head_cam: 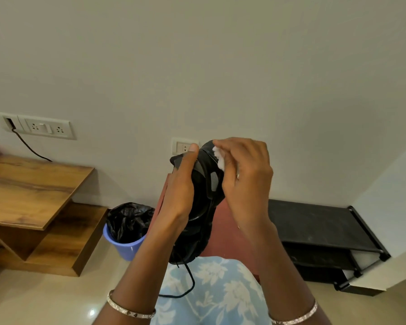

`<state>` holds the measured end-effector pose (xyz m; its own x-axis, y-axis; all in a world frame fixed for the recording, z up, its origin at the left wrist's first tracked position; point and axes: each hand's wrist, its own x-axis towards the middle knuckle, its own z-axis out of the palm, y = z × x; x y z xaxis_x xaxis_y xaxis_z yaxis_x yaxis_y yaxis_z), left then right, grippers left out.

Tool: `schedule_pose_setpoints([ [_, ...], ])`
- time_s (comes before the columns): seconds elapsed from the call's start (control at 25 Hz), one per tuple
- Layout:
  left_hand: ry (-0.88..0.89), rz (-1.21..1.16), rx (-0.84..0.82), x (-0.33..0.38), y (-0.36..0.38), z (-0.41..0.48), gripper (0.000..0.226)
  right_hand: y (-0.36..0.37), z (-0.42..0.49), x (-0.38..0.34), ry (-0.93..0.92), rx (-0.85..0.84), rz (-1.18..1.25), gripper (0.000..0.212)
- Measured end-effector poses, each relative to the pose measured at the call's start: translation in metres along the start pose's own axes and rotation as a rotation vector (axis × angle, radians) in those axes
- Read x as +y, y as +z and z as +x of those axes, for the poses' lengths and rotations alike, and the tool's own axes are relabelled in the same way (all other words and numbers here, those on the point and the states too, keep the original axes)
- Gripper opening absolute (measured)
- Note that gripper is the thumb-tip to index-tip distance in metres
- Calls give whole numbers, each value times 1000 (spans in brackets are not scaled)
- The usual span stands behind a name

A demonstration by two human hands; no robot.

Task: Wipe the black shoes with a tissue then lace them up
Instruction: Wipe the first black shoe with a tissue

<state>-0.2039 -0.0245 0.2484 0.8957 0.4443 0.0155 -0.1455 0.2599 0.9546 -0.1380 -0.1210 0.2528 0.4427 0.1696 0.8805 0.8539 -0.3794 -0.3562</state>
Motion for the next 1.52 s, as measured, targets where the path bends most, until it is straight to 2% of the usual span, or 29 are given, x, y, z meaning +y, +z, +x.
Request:
schedule_pose_setpoints([
  [0.12,-39,-79,19,13,0,16,56,10,23,16,5,-20,-36,17],
  [0.28,-133,-182,127,25,2,40,51,21,-5,28,51,15,60,19],
  [0.4,-162,-361,255,30,-4,63,43,28,-34,38,141,-70,128,19],
  [0.6,-161,-486,315,37,-15,90,39,25,-63,55,241,-178,99,27],
  [0.76,-187,-608,365,34,-26,105,37,13,-66,69,266,-249,7,13],
  [0.88,-189,-689,399,30,-30,109,36,14,-57,64,426,-289,119,19],
  [0.96,-181,-753,403,30,-30,109,38,18,-46,54,465,-275,223,20],
  [1.08,-203,-850,377,32,-28,107,42,30,-33,35,391,-226,276,22],
  [1.24,-203,-919,392,34,-32,105,48,49,-53,10,200,-230,189,20],
  [1.32,-200,-942,399,37,-33,102,47,47,-64,5,151,-243,164,17],
  [1.52,-195,-967,374,42,-26,87,46,42,-44,6,118,-117,141,18],
])
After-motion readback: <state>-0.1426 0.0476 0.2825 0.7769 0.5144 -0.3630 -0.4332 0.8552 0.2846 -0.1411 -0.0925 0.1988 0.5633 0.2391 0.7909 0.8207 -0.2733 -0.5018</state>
